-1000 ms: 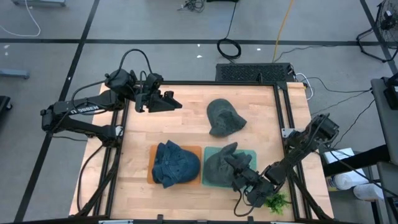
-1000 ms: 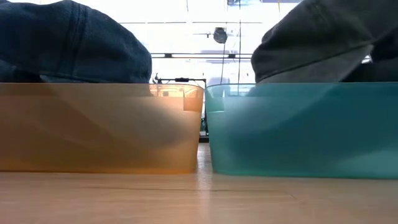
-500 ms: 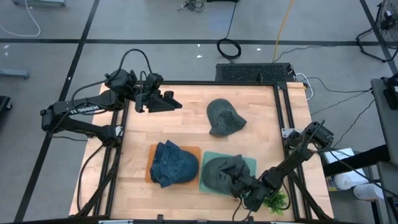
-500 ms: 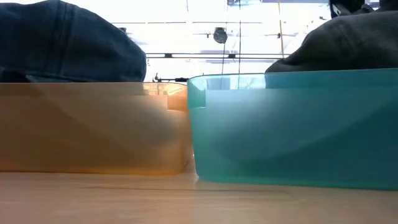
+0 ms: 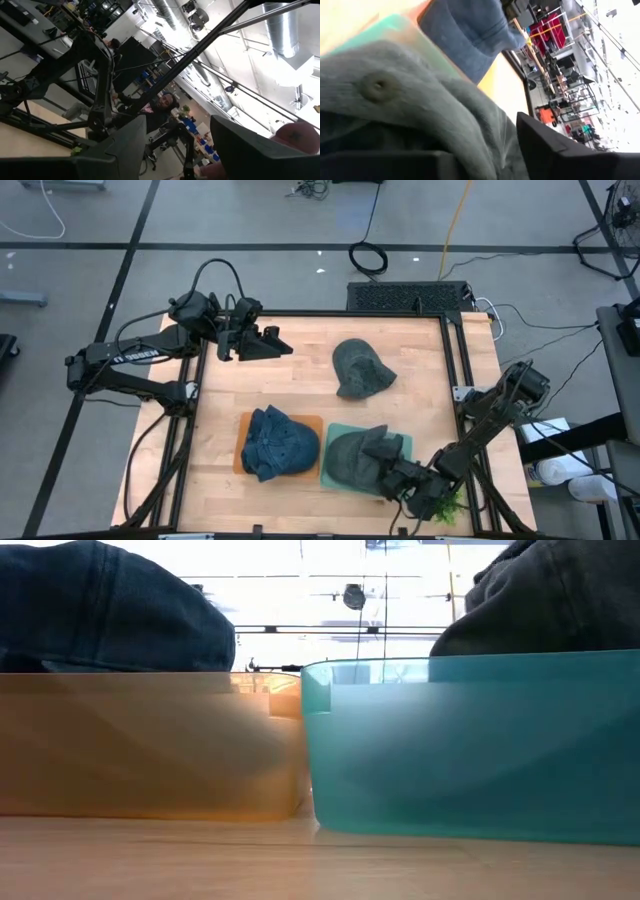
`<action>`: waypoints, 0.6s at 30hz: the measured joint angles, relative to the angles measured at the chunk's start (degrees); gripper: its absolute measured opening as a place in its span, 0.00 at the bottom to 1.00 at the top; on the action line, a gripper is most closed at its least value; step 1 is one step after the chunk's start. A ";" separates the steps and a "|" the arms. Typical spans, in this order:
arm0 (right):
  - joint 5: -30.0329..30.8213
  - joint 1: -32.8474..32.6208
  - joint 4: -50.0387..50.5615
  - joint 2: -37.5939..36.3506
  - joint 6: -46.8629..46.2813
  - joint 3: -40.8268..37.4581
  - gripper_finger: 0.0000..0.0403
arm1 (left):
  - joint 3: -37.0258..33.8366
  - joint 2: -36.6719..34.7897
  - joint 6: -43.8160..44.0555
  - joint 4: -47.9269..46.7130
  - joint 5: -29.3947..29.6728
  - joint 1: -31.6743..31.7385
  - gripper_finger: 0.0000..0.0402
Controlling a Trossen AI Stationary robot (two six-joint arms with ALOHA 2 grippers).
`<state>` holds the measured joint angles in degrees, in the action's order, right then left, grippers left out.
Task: Pick & Place hat
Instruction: Put the left gray cap into the blue green bin
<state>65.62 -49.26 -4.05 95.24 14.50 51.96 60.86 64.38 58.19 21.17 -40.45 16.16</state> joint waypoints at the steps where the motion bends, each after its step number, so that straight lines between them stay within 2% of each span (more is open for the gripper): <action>1: -0.02 -0.33 0.05 -0.71 -0.07 0.00 0.33 | 0.00 -0.01 0.00 0.01 0.00 0.00 0.57; 4: -0.82 -1.07 1.22 -2.70 -1.22 0.00 0.40 | 0.00 -0.01 0.01 0.00 -0.02 0.00 0.57; 8: -5.74 -1.11 5.66 -5.41 -4.79 0.00 0.47 | 0.00 0.00 0.04 0.02 -0.04 0.00 0.57; 14: -19.39 -1.11 13.85 -9.78 -16.17 0.00 0.54 | 0.00 0.00 0.66 0.04 -0.47 0.00 0.57; 18: -20.94 -1.45 16.73 -12.44 -19.68 0.00 0.56 | 0.00 -0.02 0.81 0.07 -0.61 0.00 0.57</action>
<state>44.68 -50.71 12.67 82.80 -5.17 51.96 60.86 64.36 59.01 21.23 -41.06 16.16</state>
